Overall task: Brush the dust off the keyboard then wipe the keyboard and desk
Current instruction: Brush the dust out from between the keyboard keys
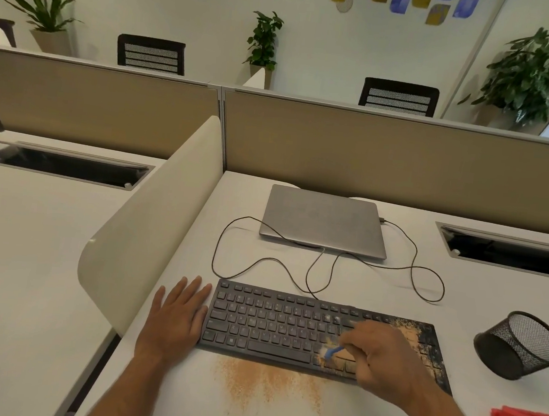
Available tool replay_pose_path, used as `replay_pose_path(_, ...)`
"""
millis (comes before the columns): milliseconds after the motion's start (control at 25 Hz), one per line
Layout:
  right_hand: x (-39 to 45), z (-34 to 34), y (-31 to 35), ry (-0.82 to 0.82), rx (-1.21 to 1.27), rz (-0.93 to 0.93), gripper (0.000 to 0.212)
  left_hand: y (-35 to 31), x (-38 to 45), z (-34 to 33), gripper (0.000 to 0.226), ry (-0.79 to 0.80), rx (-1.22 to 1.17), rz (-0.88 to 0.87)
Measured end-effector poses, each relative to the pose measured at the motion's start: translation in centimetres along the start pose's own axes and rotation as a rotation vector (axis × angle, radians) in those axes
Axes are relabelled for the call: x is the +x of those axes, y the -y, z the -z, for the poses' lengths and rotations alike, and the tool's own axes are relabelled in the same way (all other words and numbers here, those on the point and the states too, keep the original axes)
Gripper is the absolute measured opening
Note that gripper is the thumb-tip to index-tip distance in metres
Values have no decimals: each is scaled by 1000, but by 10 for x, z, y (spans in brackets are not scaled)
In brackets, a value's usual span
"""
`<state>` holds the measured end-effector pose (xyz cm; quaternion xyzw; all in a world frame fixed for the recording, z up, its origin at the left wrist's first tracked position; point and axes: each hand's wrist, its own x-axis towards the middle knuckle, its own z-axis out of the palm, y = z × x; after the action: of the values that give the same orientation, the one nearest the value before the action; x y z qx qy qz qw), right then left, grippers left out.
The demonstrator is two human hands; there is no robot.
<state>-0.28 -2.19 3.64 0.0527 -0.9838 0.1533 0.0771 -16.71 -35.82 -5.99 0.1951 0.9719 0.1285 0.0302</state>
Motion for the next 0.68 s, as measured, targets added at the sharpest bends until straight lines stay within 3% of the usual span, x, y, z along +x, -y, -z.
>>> replay_pose_path(680, 0, -4, 2, -4, 62, 24, 21, 0, 0, 0, 72, -4, -14, -2)
